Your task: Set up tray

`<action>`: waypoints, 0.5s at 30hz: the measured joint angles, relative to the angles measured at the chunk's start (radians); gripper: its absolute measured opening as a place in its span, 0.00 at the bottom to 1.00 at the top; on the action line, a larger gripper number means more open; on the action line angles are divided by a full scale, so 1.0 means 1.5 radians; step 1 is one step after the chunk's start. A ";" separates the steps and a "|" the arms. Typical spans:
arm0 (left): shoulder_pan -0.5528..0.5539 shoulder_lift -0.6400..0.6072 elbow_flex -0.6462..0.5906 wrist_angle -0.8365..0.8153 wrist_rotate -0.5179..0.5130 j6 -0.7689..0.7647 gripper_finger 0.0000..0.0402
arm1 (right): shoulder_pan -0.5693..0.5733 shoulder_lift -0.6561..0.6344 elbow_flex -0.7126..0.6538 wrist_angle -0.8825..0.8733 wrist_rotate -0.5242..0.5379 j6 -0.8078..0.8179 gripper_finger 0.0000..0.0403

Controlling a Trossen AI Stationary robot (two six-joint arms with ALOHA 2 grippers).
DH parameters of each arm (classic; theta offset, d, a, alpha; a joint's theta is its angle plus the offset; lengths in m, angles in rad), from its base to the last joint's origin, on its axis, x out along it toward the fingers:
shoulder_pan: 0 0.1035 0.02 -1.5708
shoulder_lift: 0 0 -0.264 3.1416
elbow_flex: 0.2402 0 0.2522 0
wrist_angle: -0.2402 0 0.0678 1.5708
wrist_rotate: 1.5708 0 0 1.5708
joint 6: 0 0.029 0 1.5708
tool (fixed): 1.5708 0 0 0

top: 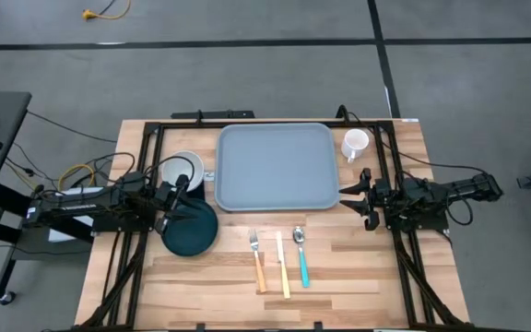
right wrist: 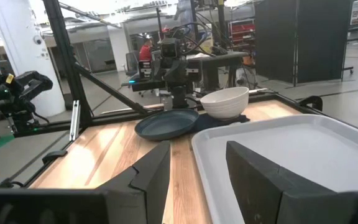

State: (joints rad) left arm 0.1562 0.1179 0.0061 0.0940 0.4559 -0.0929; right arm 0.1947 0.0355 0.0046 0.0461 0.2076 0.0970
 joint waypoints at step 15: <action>0.000 0.000 0.000 0.000 0.000 0.002 0.27 | 0.000 0.000 0.000 0.000 0.000 0.000 0.37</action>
State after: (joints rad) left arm 0.1560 0.1179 0.0063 0.0940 0.4559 -0.0893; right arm 0.1947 0.0354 0.0047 0.0463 0.2073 0.0971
